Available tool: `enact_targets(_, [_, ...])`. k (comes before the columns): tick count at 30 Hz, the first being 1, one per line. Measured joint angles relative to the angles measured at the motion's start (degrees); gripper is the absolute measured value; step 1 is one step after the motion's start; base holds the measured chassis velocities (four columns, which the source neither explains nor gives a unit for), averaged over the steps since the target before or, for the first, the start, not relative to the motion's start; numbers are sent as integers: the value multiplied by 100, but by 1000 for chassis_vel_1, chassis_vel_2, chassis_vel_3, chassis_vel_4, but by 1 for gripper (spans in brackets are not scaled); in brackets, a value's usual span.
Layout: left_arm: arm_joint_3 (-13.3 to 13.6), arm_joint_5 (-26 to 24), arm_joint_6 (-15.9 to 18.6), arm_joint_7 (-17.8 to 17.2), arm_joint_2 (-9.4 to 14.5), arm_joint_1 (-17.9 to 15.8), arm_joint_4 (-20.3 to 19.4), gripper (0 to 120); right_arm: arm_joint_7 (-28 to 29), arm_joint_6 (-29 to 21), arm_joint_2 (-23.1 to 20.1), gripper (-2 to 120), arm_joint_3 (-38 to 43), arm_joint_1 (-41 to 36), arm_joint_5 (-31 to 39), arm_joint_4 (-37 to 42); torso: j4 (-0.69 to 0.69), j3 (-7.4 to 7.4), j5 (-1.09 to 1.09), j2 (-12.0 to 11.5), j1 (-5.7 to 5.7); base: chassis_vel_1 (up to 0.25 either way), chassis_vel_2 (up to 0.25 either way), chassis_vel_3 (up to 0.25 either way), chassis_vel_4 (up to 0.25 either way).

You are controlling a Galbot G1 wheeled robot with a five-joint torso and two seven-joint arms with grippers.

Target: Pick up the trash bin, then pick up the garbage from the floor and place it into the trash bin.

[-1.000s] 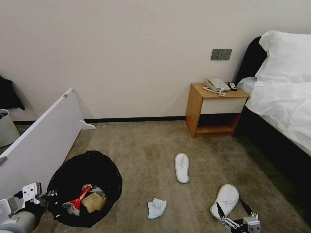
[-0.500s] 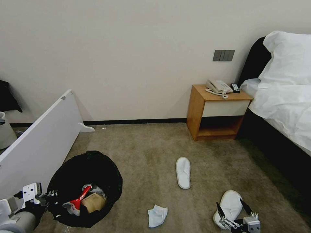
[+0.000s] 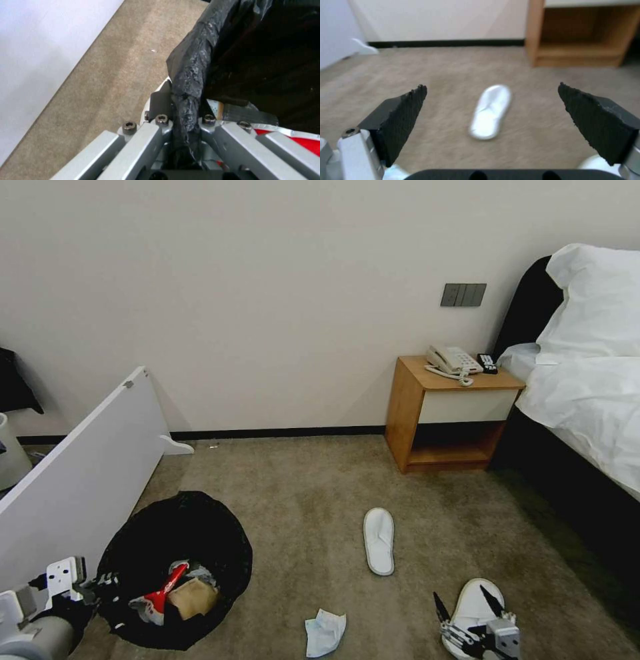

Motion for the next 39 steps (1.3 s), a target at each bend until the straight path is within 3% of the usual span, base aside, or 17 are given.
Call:
enact_targets(8, [-76,35,0,-41,-120,177,-169,2,13,-1331,-779,100,-1247,1395,410,-347,3,0,0,0,0,0,0,0,0])
enact_targets(11, [-89,50,0,-54,-143,246,-213,2,17,-1536,-897,100,-1671,1822,551,-515,1,0,-1,0,0,0,0,0,0])
enact_targets(19, [76,74,0,-101,-8,185,-233,2,-35,-1816,-951,100,-2552,2827,768,-1208,3,0,1,0,0,0,0,0,0])
enact_targets(28, [127,98,0,-95,59,149,-172,2,129,-2024,-1246,100,-3358,3311,825,-1753,2,0,-1,0,0,0,0,0,0])
enact_targets(37, [173,180,0,-92,25,196,-286,2,226,-2220,-1029,100,-4083,3750,801,-2339,1,0,-1,0,0,0,0,0,0])
enact_targets(39, [178,196,0,-91,26,209,-293,2,266,-2476,-877,100,-4316,3938,779,-2483,2,0,-1,0,0,0,0,0,0])
